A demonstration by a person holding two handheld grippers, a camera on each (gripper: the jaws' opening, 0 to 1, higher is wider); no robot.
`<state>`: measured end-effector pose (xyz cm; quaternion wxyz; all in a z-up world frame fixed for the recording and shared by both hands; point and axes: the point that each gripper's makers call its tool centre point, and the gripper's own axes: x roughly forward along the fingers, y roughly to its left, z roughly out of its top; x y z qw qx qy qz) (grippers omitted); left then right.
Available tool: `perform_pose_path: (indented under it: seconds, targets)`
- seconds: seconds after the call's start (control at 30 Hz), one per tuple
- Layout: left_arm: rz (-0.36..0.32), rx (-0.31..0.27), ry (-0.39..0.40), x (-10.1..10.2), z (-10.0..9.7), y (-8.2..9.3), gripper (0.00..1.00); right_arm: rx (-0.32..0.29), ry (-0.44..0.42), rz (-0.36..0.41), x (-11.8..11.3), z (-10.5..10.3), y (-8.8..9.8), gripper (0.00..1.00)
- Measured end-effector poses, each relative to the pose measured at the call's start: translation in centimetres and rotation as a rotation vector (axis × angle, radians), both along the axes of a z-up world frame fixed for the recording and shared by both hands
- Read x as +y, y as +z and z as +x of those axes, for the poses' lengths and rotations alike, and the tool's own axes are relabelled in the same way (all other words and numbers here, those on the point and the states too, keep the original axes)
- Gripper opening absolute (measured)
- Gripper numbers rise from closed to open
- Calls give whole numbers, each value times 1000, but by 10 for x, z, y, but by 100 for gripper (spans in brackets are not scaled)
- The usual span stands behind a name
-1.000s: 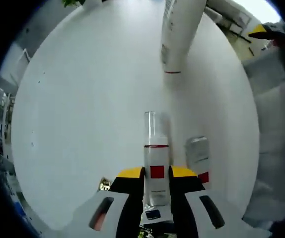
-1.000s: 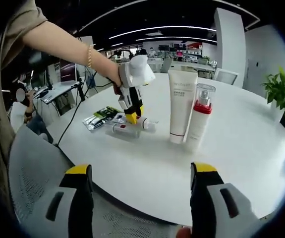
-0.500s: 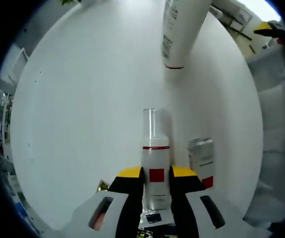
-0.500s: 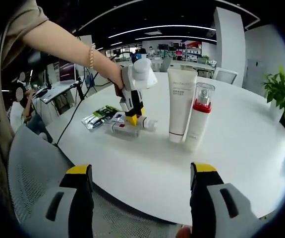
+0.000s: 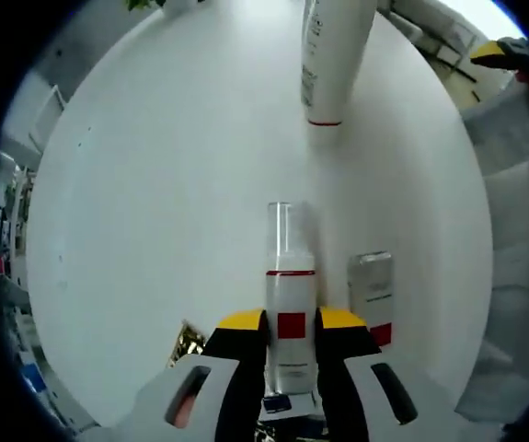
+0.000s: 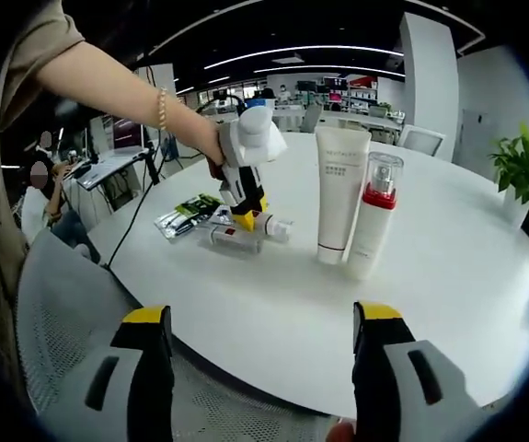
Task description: Arrange the skincare products in the storage area until every visible bottle or jar stands upright without overlapping.
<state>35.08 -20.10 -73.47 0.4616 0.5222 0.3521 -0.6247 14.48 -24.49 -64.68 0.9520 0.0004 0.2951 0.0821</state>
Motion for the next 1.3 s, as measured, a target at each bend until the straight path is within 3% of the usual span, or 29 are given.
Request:
perform_pose_path:
  seconds: [0.33, 0.47, 0.7, 0.77, 0.83, 0.93, 1.1, 1.2, 1.3]
  targets:
    - [-152, 32, 138, 0, -5, 36, 16, 5, 29, 25, 6, -1, 0, 80]
    - [-200, 13, 169, 2, -8, 50, 16, -2, 23, 51, 5, 0, 1, 79]
    - [-290, 25, 234, 2, -21, 72, 16, -7, 27, 93, 8, 0, 4, 78]
    - [-329, 55, 278, 2, -29, 79, 16, -11, 33, 109, 10, 0, 6, 77]
    - [-368, 91, 313, 1, -36, 86, 15, -13, 42, 184, 16, 2, 12, 75]
    - [-445, 156, 382, -1, -48, 102, 15, -80, 2, 338, 15, 15, 35, 67]
    - [-520, 166, 410, 1, -61, 123, 15, -207, -72, 578, 13, 42, 73, 62]
    - [-562, 165, 414, 2, -71, 137, 15, -236, -103, 649, 11, 51, 83, 63]
    - [-611, 157, 420, 1, -81, 152, 15, -260, -143, 766, 14, 59, 92, 63]
